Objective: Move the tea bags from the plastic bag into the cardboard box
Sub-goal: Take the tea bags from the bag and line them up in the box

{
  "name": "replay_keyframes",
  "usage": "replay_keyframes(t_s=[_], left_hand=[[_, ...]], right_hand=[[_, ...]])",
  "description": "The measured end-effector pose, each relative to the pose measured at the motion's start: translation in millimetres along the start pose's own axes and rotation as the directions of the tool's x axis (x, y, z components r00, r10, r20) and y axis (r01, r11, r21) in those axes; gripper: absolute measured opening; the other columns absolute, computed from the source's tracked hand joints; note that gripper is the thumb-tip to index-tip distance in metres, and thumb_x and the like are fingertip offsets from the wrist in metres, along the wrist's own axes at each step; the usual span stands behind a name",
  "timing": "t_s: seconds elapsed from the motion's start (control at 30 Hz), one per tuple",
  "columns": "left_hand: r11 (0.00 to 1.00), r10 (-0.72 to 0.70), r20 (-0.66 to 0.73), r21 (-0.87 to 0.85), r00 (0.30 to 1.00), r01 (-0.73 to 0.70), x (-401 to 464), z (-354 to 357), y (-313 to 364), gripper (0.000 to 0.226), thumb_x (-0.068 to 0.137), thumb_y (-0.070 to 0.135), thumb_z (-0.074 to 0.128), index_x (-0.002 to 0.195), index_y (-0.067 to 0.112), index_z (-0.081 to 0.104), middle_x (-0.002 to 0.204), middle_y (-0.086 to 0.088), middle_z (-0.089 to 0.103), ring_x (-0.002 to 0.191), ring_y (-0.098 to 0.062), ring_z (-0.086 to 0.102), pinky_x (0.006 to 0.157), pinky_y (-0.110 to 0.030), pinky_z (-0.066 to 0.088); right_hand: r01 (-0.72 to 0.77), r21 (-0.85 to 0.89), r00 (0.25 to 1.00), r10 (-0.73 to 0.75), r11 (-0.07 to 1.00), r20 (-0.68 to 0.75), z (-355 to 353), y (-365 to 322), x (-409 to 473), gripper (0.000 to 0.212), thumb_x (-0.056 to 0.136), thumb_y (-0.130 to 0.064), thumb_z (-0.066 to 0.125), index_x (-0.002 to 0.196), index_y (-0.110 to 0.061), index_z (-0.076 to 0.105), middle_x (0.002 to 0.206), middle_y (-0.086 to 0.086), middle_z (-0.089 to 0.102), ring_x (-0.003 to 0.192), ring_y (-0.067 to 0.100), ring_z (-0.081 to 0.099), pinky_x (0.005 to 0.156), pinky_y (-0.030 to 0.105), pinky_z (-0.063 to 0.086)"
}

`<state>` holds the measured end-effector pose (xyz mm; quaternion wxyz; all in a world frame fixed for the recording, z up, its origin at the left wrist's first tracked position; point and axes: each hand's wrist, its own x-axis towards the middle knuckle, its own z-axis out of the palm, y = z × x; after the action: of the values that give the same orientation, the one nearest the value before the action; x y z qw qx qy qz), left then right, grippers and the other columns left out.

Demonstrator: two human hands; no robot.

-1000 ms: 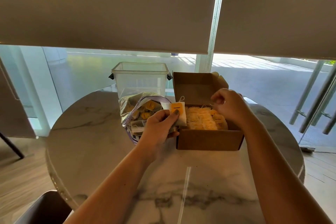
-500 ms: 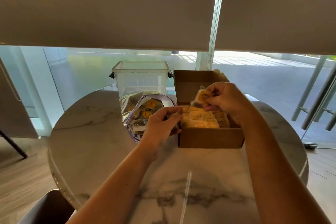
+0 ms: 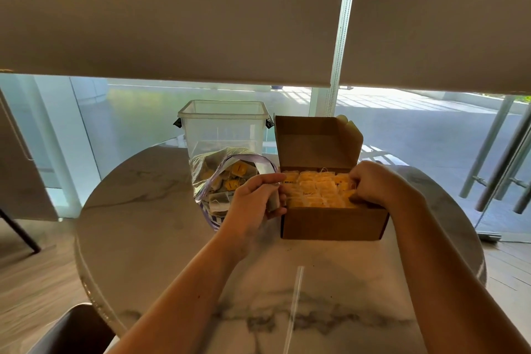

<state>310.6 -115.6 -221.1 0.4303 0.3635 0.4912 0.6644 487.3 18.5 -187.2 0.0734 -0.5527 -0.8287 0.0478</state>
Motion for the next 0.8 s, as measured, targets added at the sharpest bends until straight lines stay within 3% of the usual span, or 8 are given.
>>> replay_keyframes(t_s=[0.07, 0.13, 0.2, 0.27, 0.43, 0.53, 0.7, 0.8], left_hand=[[1.0, -0.003, 0.012, -0.011, 1.0, 0.004, -0.1, -0.1, 0.0, 0.026, 0.096, 0.006, 0.042, 0.102, 0.014, 0.066, 0.086, -0.005, 0.065, 0.078, -0.014, 0.062, 0.061, -0.022, 0.053], [1.0, -0.007, 0.023, -0.017, 1.0, 0.008, -0.3, 0.1, -0.3, 0.026, 0.096, 0.005, 0.042, 0.102, 0.014, 0.066, 0.084, -0.004, 0.065, 0.074, -0.011, 0.062, 0.061, -0.021, 0.053], [1.0, -0.009, 0.032, -0.022, 0.999, 0.01, -0.6, 0.2, -0.4, 0.026, 0.096, 0.004, 0.042, 0.102, 0.013, 0.065, 0.083, -0.004, 0.065, 0.072, -0.011, 0.062, 0.06, -0.022, 0.054], [0.999, -0.01, 0.044, -0.041, 0.999, 0.012, -0.8, -0.2, 0.2, 0.028, 0.094, 0.002, 0.04, 0.102, 0.012, 0.066, 0.084, -0.006, 0.064, 0.074, -0.013, 0.061, 0.06, -0.022, 0.054], [0.994, -0.002, 0.097, -0.113, 0.995, 0.013, 0.3, -1.7, 2.8, 0.043, 0.087, -0.01, 0.031, 0.108, 0.011, 0.062, 0.096, -0.015, 0.063, 0.08, -0.018, 0.061, 0.065, -0.024, 0.056], [0.997, 0.039, 0.122, -0.066, 0.992, -0.031, 1.4, -0.9, 2.8, 0.045, 0.092, -0.012, 0.034, 0.12, 0.016, 0.055, 0.11, -0.018, 0.063, 0.089, -0.019, 0.065, 0.073, -0.026, 0.057], [0.971, 0.175, 0.155, 0.134, 0.972, -0.196, 2.1, -2.9, -6.1, 0.053, 0.085, 0.004, 0.059, 0.129, 0.028, 0.042, 0.115, -0.01, 0.064, 0.102, -0.018, 0.065, 0.089, -0.034, 0.053], [0.933, 0.228, 0.136, 0.253, 0.964, -0.256, 1.6, -4.1, -9.1, 0.064, 0.076, 0.013, 0.071, 0.13, 0.03, 0.041, 0.117, -0.006, 0.064, 0.103, -0.015, 0.065, 0.089, -0.035, 0.053]], right_hand=[[-0.008, -0.019, 0.999, 0.007, 1.0, -0.034, 5.0, -0.2, 1.3, 0.026, 0.076, -0.013, 0.071, 0.062, -0.024, 0.052, 0.086, 0.004, 0.051, 0.089, 0.022, 0.052, 0.069, 0.028, 0.045], [-0.019, -0.096, 0.995, 0.009, 0.995, -0.104, 9.9, -1.0, 2.3, 0.008, 0.078, -0.018, 0.071, 0.083, -0.021, 0.065, 0.11, 0.008, 0.047, 0.113, 0.026, 0.042, 0.085, 0.035, 0.046], [-0.059, -0.185, 0.987, 0.029, 0.981, -0.159, 15.4, -0.2, 4.4, 0.025, 0.082, -0.026, 0.069, 0.106, -0.018, 0.064, 0.126, 0.011, 0.04, 0.124, 0.028, 0.032, 0.094, 0.039, 0.044], [-0.08, -0.215, 0.981, 0.039, 0.973, -0.187, 19.0, 1.8, 6.7, 0.034, 0.082, -0.03, 0.069, 0.112, -0.018, 0.061, 0.13, 0.012, 0.037, 0.126, 0.029, 0.029, 0.097, 0.041, 0.044], [-0.043, -0.026, 0.962, 0.035, 0.999, -0.271, 14.4, 5.4, 8.2, 0.011, 0.086, -0.018, 0.063, 0.097, -0.017, 0.064, 0.123, 0.013, 0.044, 0.12, 0.03, 0.033, 0.095, 0.044, 0.043], [0.073, 0.149, 0.924, -0.011, 0.986, -0.383, 7.9, -3.4, 6.7, 0.011, 0.088, -0.008, 0.059, 0.091, -0.017, 0.063, 0.117, 0.011, 0.05, 0.117, 0.029, 0.039, 0.09, 0.035, 0.039], [0.356, 0.497, 0.921, -0.207, 0.791, -0.33, -8.9, -45.3, -22.4, 0.011, 0.089, -0.012, 0.061, 0.093, -0.022, 0.062, 0.088, -0.012, 0.057, 0.08, 0.003, 0.054, 0.066, 0.009, 0.039], [0.372, 0.64, 0.927, -0.304, 0.672, -0.22, -9.3, -63.1, -36.2, 0.009, 0.086, -0.024, 0.063, 0.095, -0.027, 0.062, 0.084, -0.016, 0.059, 0.076, 0.003, 0.058, 0.061, 0.008, 0.044]])
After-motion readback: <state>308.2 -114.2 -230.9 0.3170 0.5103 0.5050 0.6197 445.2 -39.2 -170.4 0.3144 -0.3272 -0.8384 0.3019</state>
